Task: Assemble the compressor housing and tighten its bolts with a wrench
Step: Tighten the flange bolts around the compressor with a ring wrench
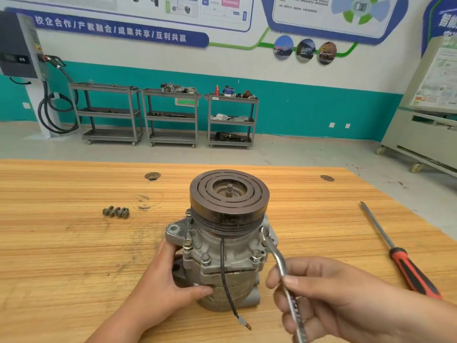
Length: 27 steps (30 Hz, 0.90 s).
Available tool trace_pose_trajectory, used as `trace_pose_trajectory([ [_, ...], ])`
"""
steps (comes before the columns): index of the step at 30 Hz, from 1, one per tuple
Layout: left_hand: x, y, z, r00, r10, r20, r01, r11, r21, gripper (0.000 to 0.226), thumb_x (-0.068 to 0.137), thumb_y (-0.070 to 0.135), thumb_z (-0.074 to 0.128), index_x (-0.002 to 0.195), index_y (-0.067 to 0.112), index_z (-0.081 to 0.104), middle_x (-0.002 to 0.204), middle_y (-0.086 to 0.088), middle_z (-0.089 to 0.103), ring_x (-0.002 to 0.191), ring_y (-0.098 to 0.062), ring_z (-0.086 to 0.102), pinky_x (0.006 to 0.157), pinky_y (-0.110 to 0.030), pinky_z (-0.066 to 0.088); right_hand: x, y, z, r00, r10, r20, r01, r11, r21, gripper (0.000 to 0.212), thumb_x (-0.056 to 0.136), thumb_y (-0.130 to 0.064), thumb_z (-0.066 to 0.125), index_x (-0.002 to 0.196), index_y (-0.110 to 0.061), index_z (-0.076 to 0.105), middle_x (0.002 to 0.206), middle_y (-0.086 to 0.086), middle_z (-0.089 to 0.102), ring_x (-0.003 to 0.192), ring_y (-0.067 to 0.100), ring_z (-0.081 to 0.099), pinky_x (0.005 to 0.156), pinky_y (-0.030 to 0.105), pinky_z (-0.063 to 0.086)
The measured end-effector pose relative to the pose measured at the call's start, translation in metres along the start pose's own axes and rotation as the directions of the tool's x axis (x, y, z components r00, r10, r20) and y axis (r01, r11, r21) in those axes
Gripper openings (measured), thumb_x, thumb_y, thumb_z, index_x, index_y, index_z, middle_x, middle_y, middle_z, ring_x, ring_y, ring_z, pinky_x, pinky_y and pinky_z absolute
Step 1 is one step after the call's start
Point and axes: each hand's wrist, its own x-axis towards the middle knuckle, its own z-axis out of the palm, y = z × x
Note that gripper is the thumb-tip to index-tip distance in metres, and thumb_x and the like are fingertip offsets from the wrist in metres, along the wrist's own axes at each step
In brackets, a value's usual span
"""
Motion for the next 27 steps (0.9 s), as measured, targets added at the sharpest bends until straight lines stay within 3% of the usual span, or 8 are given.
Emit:
trace_pose_trajectory([
  [3,0.000,0.002,0.000,1.000,-0.014,0.007,0.014,1.000,0.008,0.083,0.039,0.067,0.079,0.101,0.082,0.027,0.127,0.021,0.046,0.107,0.024,0.043,0.078,0.003,0.038,-0.010,-0.004,-0.021,0.978,-0.131,-0.162,0.045,0.893,-0.447,0.025,0.086,-0.033,0.059,0.108,-0.031,0.071,0.071,-0.009,0.056,0.066,0.004,0.053,0.066,0.016,0.042],
  [4,0.000,0.002,0.000,1.000,-0.017,0.008,0.017,1.000,0.011,0.083,0.038,0.067,0.079,0.099,0.084,0.026,0.127,0.021,0.046,0.108,0.024,0.043,0.078,0.002,0.038,-0.013,-0.007,-0.029,0.955,-0.234,-0.180,0.042,0.712,-0.701,0.033,0.087,-0.039,0.050,0.116,-0.037,0.065,0.077,-0.015,0.058,0.072,-0.002,0.053,0.072,0.013,0.040],
  [6,0.000,0.003,-0.001,1.000,-0.014,0.007,0.014,1.000,0.016,0.085,0.036,0.072,0.078,0.101,0.084,0.025,0.128,0.022,0.046,0.112,0.019,0.044,0.085,-0.004,0.039,-0.014,-0.018,-0.040,0.926,-0.363,-0.106,0.004,0.292,-0.956,0.040,0.086,-0.046,0.035,0.124,-0.046,0.048,0.093,-0.032,0.055,0.092,-0.008,0.051,0.081,0.009,0.035],
  [10,0.000,0.002,0.000,1.000,-0.002,0.009,0.001,1.000,0.025,0.087,0.034,0.081,0.074,0.106,0.081,0.026,0.133,0.021,0.045,0.122,0.003,0.045,0.100,-0.029,0.039,-0.007,-0.042,-0.052,0.927,-0.370,-0.052,-0.092,-0.090,-0.992,0.054,0.083,-0.056,0.016,0.129,-0.044,0.042,0.099,-0.030,0.046,0.097,-0.010,0.044,0.085,0.011,0.034],
  [13,0.000,0.002,0.000,1.000,-0.003,0.007,0.003,1.000,0.027,0.087,0.033,0.083,0.073,0.106,0.081,0.026,0.134,0.022,0.044,0.122,0.004,0.045,0.101,-0.030,0.039,0.004,-0.058,-0.058,0.938,-0.346,-0.010,-0.116,-0.287,-0.951,0.065,0.081,-0.060,0.007,0.132,-0.043,0.042,0.105,-0.024,0.048,0.100,-0.001,0.047,0.089,0.021,0.035],
  [21,0.000,0.001,0.000,1.000,0.006,0.005,-0.006,1.000,0.028,0.087,0.033,0.083,0.073,0.107,0.081,0.025,0.132,0.025,0.044,0.121,0.007,0.044,0.098,-0.024,0.039,0.027,-0.094,-0.056,0.986,-0.162,0.029,-0.046,-0.443,-0.895,0.038,0.096,-0.050,0.025,0.129,-0.047,0.045,0.088,-0.033,0.039,0.093,-0.005,0.036,0.091,0.021,0.022],
  [24,0.000,-0.001,0.000,1.000,0.009,0.005,-0.010,0.999,0.038,0.089,0.035,0.083,0.072,0.110,0.079,0.025,0.133,0.024,0.044,0.123,0.005,0.043,0.100,-0.026,0.039,0.031,-0.100,-0.056,0.993,-0.119,0.025,-0.025,-0.396,-0.918,0.033,0.098,-0.044,0.032,0.128,-0.046,0.047,0.087,-0.032,0.040,0.089,-0.014,0.034,0.093,0.021,0.025],
  [27,0.000,-0.002,0.000,1.000,0.009,0.007,-0.009,0.999,0.039,0.088,0.035,0.079,0.075,0.108,0.079,0.026,0.130,0.025,0.045,0.118,0.013,0.044,0.092,-0.015,0.038,0.033,-0.098,-0.057,0.995,-0.099,0.021,-0.013,-0.330,-0.944,0.033,0.099,-0.041,0.034,0.128,-0.044,0.048,0.090,-0.032,0.041,0.092,-0.022,0.033,0.083,0.012,0.025],
])
